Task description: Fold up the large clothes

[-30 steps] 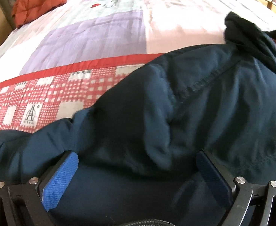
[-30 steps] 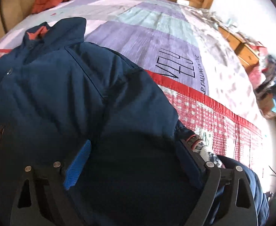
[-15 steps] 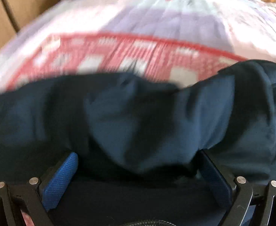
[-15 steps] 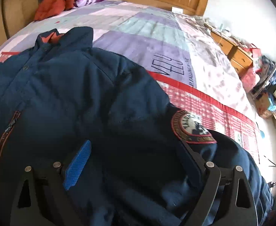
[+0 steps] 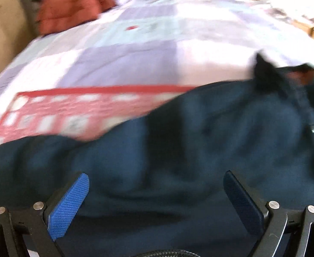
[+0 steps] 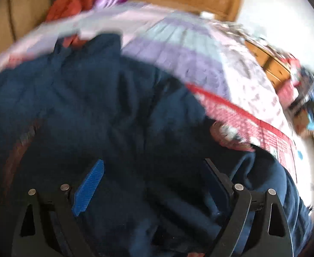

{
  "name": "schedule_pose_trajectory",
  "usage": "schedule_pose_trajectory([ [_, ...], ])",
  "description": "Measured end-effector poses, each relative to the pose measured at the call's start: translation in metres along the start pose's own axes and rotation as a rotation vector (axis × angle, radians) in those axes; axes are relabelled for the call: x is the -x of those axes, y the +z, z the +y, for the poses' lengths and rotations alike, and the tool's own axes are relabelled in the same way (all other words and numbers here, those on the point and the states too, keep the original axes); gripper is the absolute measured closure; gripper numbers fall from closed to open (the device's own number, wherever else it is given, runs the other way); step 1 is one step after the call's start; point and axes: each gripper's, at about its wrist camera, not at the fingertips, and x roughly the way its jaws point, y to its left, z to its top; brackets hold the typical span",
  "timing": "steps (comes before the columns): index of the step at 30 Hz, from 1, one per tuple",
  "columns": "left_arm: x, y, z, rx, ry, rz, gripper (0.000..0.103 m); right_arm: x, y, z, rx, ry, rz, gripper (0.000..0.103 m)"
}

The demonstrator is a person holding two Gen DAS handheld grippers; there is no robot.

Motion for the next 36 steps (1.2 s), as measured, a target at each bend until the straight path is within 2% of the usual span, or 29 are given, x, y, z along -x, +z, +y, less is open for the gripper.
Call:
schedule_pose_trajectory([
  [4, 0.012, 0.015, -0.071, -0.073, -0.117, -0.024, 0.0, 0.02, -0.017, -0.04, -0.147, -0.001, -0.001, 0.01],
  [6, 0.017, 0.018, -0.11, -0.117, -0.153, -0.031, 0.0, 0.034, -0.026, -0.051, -0.165, -0.013, -0.016, 0.01],
  [9, 0.019, 0.019, -0.177, -0.163, -0.244, -0.013, 0.0, 0.054, -0.048, -0.083, -0.2, -0.114, -0.062, 0.01],
  [11, 0.019, 0.019, -0.215, -0.169, -0.293, 0.01, 0.0, 0.058, -0.065, -0.125, -0.332, -0.161, -0.044, 0.01],
  [13, 0.018, 0.016, -0.255, -0.175, -0.331, 0.031, 0.0, 0.056, -0.078, -0.157, -0.406, -0.194, -0.016, 0.01],
  [17, 0.003, 0.003, -0.323, -0.205, -0.346, 0.094, 0.0, 0.043, -0.112, -0.22, -0.446, -0.199, 0.08, 0.01],
  [20, -0.023, -0.008, -0.342, -0.211, -0.295, 0.161, 0.0, 0.05, -0.155, -0.27, -0.523, -0.224, 0.122, 0.01],
  [22, -0.027, -0.013, -0.342, -0.201, -0.272, 0.15, 0.0, 0.062, -0.185, -0.301, -0.6, -0.276, 0.136, 0.01],
  [24, -0.025, -0.012, -0.345, -0.188, -0.248, 0.142, 0.0, 0.074, -0.21, -0.323, -0.621, -0.32, 0.156, 0.01],
  [27, -0.018, -0.008, -0.348, -0.161, -0.251, 0.11, 0.0, 0.086, -0.221, -0.329, -0.592, -0.32, 0.155, 0.01],
  [29, -0.018, -0.006, -0.352, -0.168, -0.25, 0.095, 0.0, 0.104, -0.229, -0.332, -0.634, -0.316, 0.095, 0.01],
  [33, -0.022, -0.005, -0.36, -0.173, -0.214, 0.105, 0.0, 0.127, -0.254, -0.338, -0.753, -0.335, 0.06, 0.01],
  [36, -0.026, -0.008, -0.359, -0.175, -0.194, 0.113, 0.0, 0.139, -0.267, -0.334, -0.727, -0.331, 0.056, 0.013],
])
